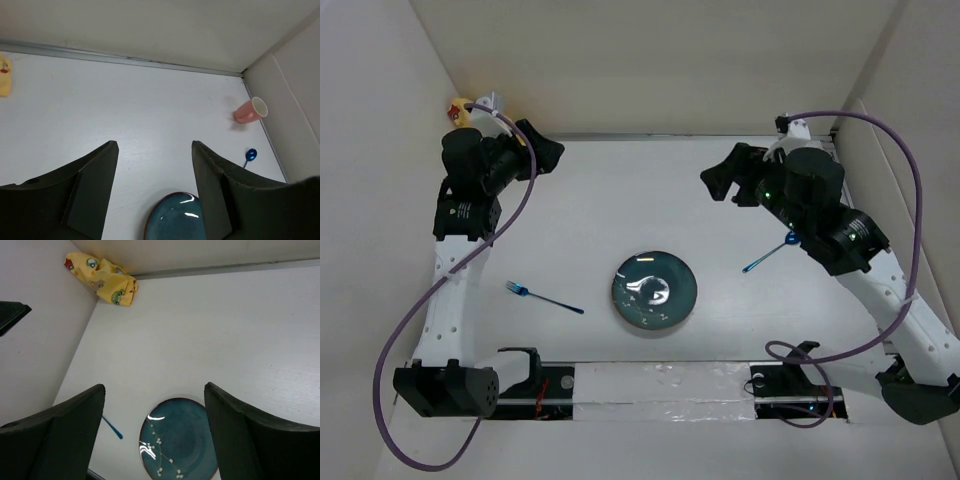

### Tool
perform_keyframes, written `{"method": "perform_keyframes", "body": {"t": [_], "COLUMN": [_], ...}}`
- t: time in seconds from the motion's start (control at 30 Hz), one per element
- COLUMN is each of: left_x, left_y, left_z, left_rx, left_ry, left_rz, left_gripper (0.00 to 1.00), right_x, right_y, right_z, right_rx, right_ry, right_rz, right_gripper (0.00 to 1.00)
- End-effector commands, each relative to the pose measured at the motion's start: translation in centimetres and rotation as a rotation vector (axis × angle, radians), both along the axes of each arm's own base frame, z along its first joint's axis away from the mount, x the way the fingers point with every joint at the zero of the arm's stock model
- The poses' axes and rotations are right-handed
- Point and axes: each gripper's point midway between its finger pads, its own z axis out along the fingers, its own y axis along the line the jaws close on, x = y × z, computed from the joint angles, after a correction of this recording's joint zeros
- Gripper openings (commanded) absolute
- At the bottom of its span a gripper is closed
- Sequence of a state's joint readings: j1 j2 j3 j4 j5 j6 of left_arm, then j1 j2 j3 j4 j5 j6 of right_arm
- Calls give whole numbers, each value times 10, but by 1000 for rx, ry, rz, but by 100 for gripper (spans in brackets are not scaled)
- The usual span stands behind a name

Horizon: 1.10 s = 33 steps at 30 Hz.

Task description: Set the dinner table for one person

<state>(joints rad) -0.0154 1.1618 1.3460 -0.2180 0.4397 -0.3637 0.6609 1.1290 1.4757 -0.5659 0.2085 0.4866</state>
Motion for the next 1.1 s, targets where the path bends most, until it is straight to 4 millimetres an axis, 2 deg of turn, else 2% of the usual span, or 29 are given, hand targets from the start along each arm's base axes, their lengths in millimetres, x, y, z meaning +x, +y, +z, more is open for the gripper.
{"method": "perform_keyframes", "body": {"t": [0.0, 0.07, 0.13, 0.17, 0.2, 0.23, 0.27, 0.3, 0.33, 0.37, 0.4, 0.43, 0.47, 0.5, 0.53, 0.57, 0.6, 0.63, 0.7, 0.73, 0.77, 0.83, 0.87, 0.93, 0.97, 1.0, 1.07], "left_x": [6, 11, 24, 31, 37, 53, 70, 70, 92, 105, 115, 142, 154, 166, 176, 204, 204, 216, 228, 231, 236, 240, 243, 245, 246, 248, 250], "left_y": [20, 24, 31, 35, 43, 47, 59, 59, 71, 81, 83, 97, 104, 115, 121, 136, 136, 151, 159, 170, 177, 183, 184, 184, 184, 184, 183], "left_z": [-1, 3, 8, 10, 25, 15, 34, 34, 11, 5, 25, -16, -25, -20, -41, -81, -82, -115, -136, -148, -172, -195, -215, -235, -244, -262, -275], "left_rx": [21, 6, 4, 4, 2, 8, 13, 13, 32, 39, 33, 67, 81, 76, 84, 82, 82, 79, 67, 70, 77, 80, 90, 106, 112, 119, 122], "left_ry": [7, 18, 18, 24, -2, 34, 6, 6, 70, 93, 60, 158, 179, 172, 227, 304, 305, 363, 383, 399, 438, 473, 506, 536, 549, 574, 591], "left_rz": [114, 146, 193, 215, 268, 290, 361, 361, 410, 455, 462, 520, 558, 586, 603, 652, 652, 679, 701, 732, 750, 757, 757, 752, 749, 745, 732], "left_gripper": [58, 58, 57, 54, 51, 45, 12, 12, 0, 0, 0, 0, 0, 4, 20, 23, 29, 36, 52, 56, 59, 62, 62, 64, 65, 65, 66], "right_x": [7, 7, 8, 9, 9, 8, 7, 7, 6, 7, 8, 9, 12, 13, 17, 20, 20, 23, 28, 28, 32, 37, 42, 47, 48, 49, 53], "right_y": [-7, -1, 3, 4, 9, 15, 27, 27, 31, 37, 39, 41, 41, 41, 38, 36, 36, 32, 31, 32, 29, 29, 27, 27, 29, 31, 34], "right_z": [15, 10, 3, 3, -1, -16, -26, -27, -35, -44, -48, -54, -58, -60, -63, -65, -65, -66, -69, -71, -71, -77, -75, -80, -81, -79, -84], "right_rx": [39, 42, 42, 46, 45, 37, 44, 44, 40, 37, 36, 30, 25, 18, 8, -8, -8, -18, -26, -26, -26, -29, -26, -27, -29, -26, -25], "right_ry": [-59, -42, -32, -42, -40, -14, 8, 9, 28, 55, 67, 82, 90, 92, 91, 97, 97, 100, 106, 111, 112, 135, 135, 151, 155, 154, 173], "right_rz": [13, 71, 97, 96, 113, 143, 200, 200, 218, 243, 250, 254, 247, 241, 221, 206, 206, 190, 181, 184, 176, 173, 165, 165, 170, 177, 193], "right_gripper": [80, 74, 56, 45, 16, 4, 0, 0, 0, 0, 0, 0, 0, 0, 0, 0, 0, 0, 0, 0, 0, 0, 6, 14, 23, 27, 37]}}
